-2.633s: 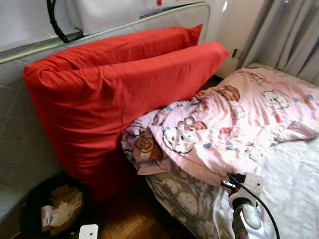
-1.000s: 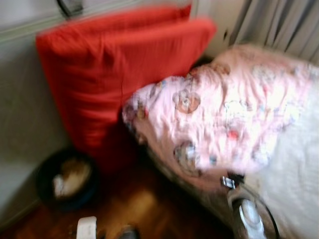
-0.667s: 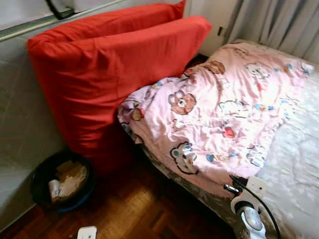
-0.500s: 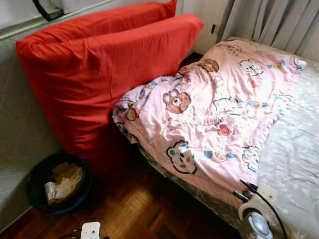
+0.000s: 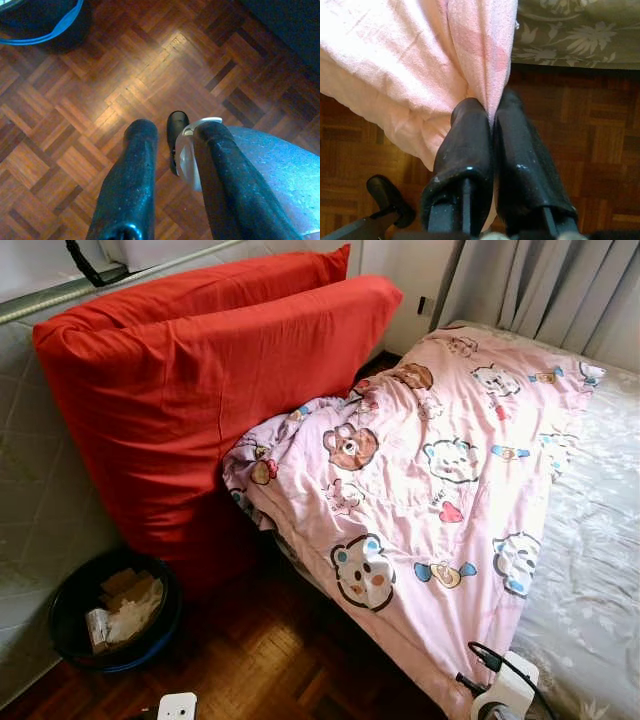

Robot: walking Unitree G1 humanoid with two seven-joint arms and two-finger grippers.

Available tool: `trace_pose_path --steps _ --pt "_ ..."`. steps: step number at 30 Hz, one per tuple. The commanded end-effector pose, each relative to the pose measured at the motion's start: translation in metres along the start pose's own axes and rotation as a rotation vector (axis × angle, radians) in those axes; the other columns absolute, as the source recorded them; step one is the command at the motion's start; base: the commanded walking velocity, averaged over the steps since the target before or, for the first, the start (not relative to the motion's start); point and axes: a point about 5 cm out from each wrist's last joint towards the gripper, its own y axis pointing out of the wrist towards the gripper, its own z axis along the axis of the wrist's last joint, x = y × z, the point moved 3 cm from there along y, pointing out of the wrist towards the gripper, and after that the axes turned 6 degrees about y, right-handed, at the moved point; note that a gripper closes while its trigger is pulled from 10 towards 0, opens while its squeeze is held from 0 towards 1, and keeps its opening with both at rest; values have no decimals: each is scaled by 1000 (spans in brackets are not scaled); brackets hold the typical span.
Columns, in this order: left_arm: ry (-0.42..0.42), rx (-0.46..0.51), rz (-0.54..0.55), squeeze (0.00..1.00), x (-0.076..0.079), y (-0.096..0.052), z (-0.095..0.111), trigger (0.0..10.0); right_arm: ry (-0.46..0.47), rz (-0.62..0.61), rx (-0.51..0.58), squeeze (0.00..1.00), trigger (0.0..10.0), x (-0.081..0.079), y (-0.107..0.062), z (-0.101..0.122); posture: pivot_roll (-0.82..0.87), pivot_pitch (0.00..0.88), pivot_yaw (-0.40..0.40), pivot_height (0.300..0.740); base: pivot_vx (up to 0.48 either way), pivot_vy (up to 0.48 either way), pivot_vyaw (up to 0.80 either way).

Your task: Clean up the room

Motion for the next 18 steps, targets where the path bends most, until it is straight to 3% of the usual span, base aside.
trace_pose_path --steps 1,17,18 --pt "6 -56 -12 0 2 -4 -14 10000 -3 -21 -42 0 10000 8 -1 -11 91 112 -41 740 0 0 0" --pt "17 -43 -6 0 3 -3 -11 10000 -22 30 -59 0 10000 5 -1 -11 92 115 -42 740 0 0 0" --pt "17 -43 -6 0 3 -3 -11 10000 -19 31 -60 67 10000 4 -1 -11 92 115 -42 740 0 0 0"
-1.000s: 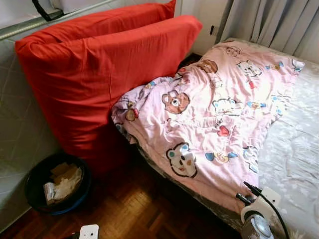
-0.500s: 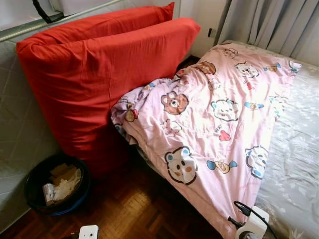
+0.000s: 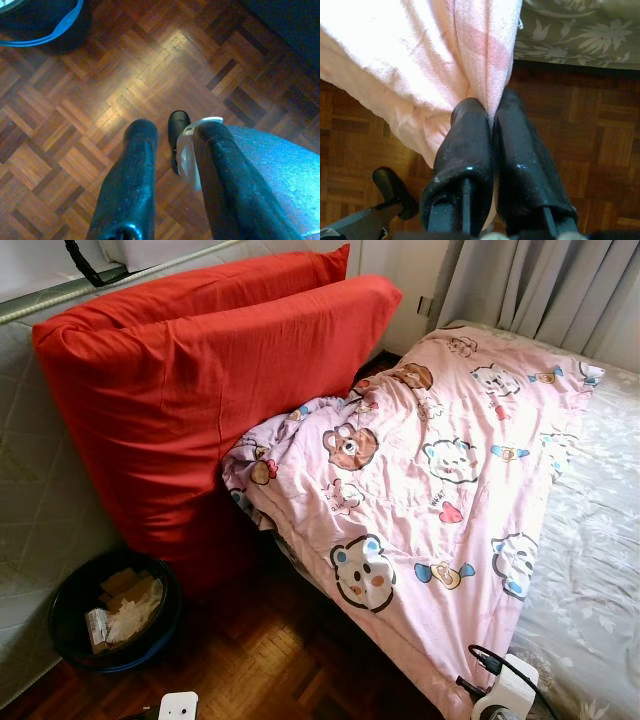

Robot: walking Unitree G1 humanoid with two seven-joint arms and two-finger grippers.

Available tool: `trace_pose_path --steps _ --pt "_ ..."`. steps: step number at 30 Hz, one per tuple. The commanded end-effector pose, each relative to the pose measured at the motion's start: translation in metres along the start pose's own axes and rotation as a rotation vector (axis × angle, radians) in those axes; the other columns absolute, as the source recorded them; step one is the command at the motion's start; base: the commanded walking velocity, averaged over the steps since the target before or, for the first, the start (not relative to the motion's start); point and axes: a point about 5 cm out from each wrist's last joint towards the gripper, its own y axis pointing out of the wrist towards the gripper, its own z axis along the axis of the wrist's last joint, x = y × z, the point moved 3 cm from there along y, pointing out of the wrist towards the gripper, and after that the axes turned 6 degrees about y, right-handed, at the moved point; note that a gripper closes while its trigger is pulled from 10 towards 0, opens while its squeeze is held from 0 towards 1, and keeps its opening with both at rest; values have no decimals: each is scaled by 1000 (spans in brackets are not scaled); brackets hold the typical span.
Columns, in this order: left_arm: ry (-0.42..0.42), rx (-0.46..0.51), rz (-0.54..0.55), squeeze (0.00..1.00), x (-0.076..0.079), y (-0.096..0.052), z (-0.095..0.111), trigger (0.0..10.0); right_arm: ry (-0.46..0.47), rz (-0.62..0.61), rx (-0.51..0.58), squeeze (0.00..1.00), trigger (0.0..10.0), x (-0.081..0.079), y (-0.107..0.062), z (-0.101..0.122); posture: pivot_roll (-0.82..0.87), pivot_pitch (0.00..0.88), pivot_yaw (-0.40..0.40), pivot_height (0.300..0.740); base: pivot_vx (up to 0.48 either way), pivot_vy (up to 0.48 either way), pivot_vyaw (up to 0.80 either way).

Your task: Clean up the room

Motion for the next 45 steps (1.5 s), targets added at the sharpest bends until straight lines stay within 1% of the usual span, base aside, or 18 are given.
trace_pose_path --steps 1,2,3,4,6,7,8,14,15,16,19,22,25,31,34,41,43,45 --pt "10 -37 -8 0 4 -3 -11 10000 -3 -16 -40 212 10000 6 -1 -11 91 114 -42 740 0 0 0" --pt "10 -37 -8 0 4 -3 -11 10000 -3 -16 -40 212 10000 6 -1 -11 91 114 -42 740 0 0 0" --pt "10 -30 -9 0 4 -3 -9 10000 -5 -12 -44 478 10000 6 -1 -11 91 114 -42 740 0 0 0" --pt "11 -23 -9 0 5 -3 -8 10000 -4 -9 -45 537 10000 6 -1 -11 91 116 -42 740 0 0 0" --pt "11 -16 -9 0 6 -2 -7 10000 -4 -9 -46 529 10000 7 -1 -12 91 116 -43 740 0 0 0" --pt "12 -7 -10 0 6 -2 -5 10000 -1 -10 -48 616 10000 8 -1 -12 91 116 -43 740 0 0 0" --pt "13 -3 -10 0 7 -2 -4 10000 -4 -12 -48 616 10000 8 -1 -12 91 116 -43 740 0 0 0" --pt "11 -10 -4 0 6 -2 -6 10000 -9 -25 -47 553 10000 11 -1 -13 92 116 -44 740 0 0 0" --pt "11 -10 -5 0 5 -2 -6 10000 -11 -19 -49 110 10000 10 -1 -13 92 116 -44 740 0 0 0" --pt "11 -10 -5 0 5 -2 -6 10000 -13 -17 -49 0 10000 10 -1 -13 92 116 -44 740 0 0 0" --pt "11 -8 -4 0 5 -2 -5 10000 -3 11 -34 0 10000 7 -1 -12 91 115 -43 740 0 0 0" --pt "9 -7 -3 0 5 -2 -5 10000 -101 66 -2 0 10000 1 -1 -8 84 114 -43 740 0 0 0" --pt "7 -10 -3 0 6 -1 -4 10000 -165 99 1 0 10000 -5 -2 -9 82 111 -42 740 0 0 0" --pt "-8 -19 5 0 5 -1 -4 10000 -210 122 -1 0 10000 -8 -2 -11 84 107 -47 740 0 0 0" --pt "-9 -22 9 0 5 0 -4 10000 -270 119 -24 0 10000 -7 -3 -18 87 104 -50 740 0 0 0" --pt "-27 -18 23 0 2 2 1 10000 -269 123 -30 0 10000 -4 -5 -27 89 100 -43 740 0 0 0" --pt "-61 -16 29 0 1 3 3 10000 -280 132 -44 0 10000 -4 -6 -33 87 98 -41 740 0 0 0" --pt "-80 -50 -9 0 7 4 1 10000 -285 130 -60 0 10000 -1 -6 -37 88 98 -41 740 0 0 0"
